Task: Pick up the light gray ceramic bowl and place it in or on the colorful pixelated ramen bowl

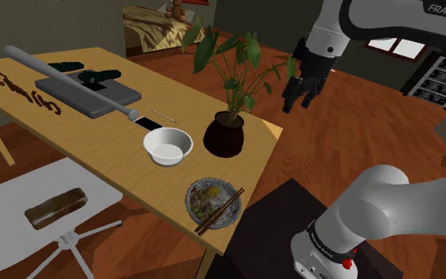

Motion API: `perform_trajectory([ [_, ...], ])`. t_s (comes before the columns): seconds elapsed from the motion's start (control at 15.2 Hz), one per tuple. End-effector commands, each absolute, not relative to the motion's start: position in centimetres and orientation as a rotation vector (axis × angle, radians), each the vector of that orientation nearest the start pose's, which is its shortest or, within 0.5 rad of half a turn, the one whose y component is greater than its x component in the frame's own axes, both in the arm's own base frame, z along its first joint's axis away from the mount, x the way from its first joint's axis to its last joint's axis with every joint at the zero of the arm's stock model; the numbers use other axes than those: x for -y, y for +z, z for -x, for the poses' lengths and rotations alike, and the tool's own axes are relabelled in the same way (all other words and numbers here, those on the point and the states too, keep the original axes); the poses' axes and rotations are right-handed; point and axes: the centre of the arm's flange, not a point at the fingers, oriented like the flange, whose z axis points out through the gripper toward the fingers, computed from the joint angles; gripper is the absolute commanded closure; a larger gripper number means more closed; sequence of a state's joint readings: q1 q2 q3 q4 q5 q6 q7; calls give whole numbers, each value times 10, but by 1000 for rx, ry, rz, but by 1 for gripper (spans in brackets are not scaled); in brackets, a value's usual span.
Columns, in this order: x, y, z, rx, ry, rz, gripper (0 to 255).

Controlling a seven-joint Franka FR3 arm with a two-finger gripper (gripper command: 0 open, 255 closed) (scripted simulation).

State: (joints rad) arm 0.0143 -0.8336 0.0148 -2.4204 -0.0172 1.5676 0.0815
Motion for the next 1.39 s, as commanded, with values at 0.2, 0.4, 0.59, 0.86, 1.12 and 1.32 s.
perform_trajectory([
  [0.2,-12,551,-325,-89,41,3153,0],
  [0.4,-17,528,-357,-87,54,3136,0],
  [0.59,-22,504,-390,-85,66,3119,0],
  [0.86,-29,472,-432,-82,83,3097,0],
  [1.12,-38,440,-474,-80,99,3074,0],
  [1.32,-44,416,-506,-78,112,3057,0],
])
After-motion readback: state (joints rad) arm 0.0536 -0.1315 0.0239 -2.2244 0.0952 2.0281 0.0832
